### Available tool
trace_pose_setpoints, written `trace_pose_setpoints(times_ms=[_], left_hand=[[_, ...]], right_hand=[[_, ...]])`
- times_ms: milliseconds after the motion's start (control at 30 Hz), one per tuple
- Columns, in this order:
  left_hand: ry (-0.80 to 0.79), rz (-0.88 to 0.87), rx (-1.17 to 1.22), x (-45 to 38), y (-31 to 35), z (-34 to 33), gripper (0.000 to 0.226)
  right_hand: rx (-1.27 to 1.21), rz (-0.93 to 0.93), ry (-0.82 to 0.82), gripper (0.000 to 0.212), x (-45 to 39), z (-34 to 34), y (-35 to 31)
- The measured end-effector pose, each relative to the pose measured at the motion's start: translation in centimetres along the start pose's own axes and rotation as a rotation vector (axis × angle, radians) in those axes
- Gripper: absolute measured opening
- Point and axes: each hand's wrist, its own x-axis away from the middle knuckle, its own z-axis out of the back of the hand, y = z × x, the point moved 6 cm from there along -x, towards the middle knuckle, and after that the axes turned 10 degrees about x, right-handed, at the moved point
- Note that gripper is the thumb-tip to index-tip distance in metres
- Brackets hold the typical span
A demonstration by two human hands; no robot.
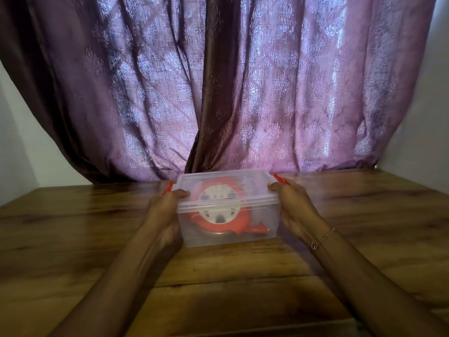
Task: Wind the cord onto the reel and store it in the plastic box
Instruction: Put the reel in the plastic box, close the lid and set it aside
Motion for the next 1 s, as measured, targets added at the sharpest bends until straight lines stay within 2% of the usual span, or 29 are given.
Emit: trace_pose_setpoints(times_ms=[100, 200, 433, 567, 633, 800, 933, 1000], left_hand=[[-0.002, 0.037, 0.009, 0.5, -0.1, -0.5, 0.047], [-0.013, 0.039, 0.003, 0.5, 0.0, -0.5, 0.047], [0.043, -0.034, -0.053, -0.3, 0.5, 0.1, 0.046], [0.052, -0.243, -0.092, -0.6, 1.4, -0.4, 0.037], [0.068, -0.328, -0.126, -0.6, 1.7, -0.4, 0.044], [0.025, -0.38, -0.171, -0.5, 2.1, -0.4, 0.07], [0.068, -0.382, -0.225, -0.1, 2.3, -0.1, 0.035], [0.075, -0.383, -0.229, 0.0, 2.3, 0.6, 0.028]], right_hand=[[0.023, 0.002, 0.015, 0.043, -0.1, 0.2, -0.1], [0.154, 0.089, 0.049, 0.044, 0.0, 0.3, -0.7], [0.269, 0.172, 0.069, 0.047, 0.6, 0.5, -1.1], [0.272, 0.195, 0.067, 0.047, 0.6, 0.6, -1.2], [0.289, 0.199, 0.061, 0.046, 0.6, 0.6, -1.1], [0.322, 0.224, 0.064, 0.041, 0.6, 0.3, -1.2], [0.406, 0.198, 0.173, 0.034, 0.4, 0.4, -0.6], [0.44, 0.216, 0.238, 0.027, 0.8, 0.0, -0.8]])
